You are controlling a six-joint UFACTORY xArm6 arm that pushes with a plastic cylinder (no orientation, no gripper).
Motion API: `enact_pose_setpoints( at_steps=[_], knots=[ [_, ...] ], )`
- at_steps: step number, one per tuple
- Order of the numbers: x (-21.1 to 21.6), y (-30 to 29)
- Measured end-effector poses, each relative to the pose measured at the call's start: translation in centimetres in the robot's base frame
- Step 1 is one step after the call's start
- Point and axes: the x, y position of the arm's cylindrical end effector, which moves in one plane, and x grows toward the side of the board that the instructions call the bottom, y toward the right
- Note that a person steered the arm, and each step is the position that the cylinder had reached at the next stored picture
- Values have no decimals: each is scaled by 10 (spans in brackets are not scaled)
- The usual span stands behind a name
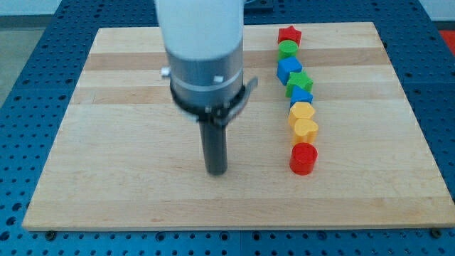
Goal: Push the red circle down and slightly left
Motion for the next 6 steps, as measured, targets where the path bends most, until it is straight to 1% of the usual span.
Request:
enact_pose_setpoints(
  at_steps=[1, 2, 3, 4, 5, 6],
  knots=[
    [45, 29],
    [45, 125],
    [42, 207],
    [8, 231],
    [-31, 231],
    [-34, 230]
  ],
)
